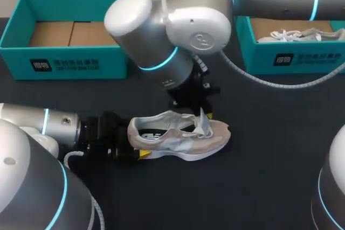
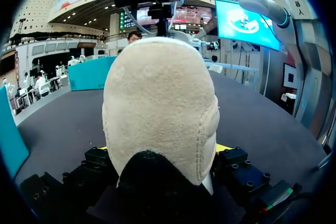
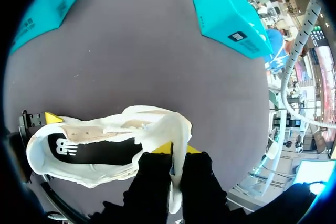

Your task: Take the shoe out of the shoebox, open the shoe tongue, remove and reinsert the insole, then place the shoe into the shoebox

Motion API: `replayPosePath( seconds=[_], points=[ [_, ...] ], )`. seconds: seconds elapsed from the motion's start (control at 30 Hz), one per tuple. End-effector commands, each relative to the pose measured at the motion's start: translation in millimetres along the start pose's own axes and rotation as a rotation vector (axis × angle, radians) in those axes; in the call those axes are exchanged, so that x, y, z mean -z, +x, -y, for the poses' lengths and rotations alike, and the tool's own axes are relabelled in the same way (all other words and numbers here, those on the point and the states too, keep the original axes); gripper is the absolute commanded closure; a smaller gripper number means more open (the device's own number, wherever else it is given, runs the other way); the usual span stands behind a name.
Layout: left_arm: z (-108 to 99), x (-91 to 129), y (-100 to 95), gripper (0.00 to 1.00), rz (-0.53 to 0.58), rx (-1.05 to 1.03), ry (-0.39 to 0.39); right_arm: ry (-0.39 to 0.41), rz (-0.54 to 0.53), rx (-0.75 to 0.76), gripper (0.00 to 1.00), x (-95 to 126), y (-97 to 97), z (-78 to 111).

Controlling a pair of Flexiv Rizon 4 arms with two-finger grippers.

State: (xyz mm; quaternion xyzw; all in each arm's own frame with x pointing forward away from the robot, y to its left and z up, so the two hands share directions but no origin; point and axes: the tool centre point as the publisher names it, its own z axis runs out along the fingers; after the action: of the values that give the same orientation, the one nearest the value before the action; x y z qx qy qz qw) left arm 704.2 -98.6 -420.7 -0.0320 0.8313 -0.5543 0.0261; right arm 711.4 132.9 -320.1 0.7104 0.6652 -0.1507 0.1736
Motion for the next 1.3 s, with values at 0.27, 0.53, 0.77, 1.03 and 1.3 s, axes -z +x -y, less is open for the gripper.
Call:
replayPosePath(
  seconds=[0.27,0.53,0.77,1.03,1.3],
  points=[
    [-2,-2,2.1,1.0,0.002,0.0,-0.004,-0.018,-0.052,-0.377,0.67,-27,-15.7,4.9],
    [-2,-2,2.1,1.0,0.002,0.0,-0.004,-0.02,-0.049,-0.396,0.55,-42,-23.5,6.9],
    [-2,-2,2.1,1.0,0.002,0.0,-0.004,-0.009,-0.049,-0.404,0.2,-57,-21.1,9.6],
    [-2,-2,2.1,1.0,0.002,0.0,-0.004,-0.02,-0.054,-0.407,0.2,-51,-23.7,8.5],
    [-2,-2,2.1,1.0,0.002,0.0,-0.004,-0.152,-0.09,-0.366,0.18,-7,-30.3,1.0]
  ],
)
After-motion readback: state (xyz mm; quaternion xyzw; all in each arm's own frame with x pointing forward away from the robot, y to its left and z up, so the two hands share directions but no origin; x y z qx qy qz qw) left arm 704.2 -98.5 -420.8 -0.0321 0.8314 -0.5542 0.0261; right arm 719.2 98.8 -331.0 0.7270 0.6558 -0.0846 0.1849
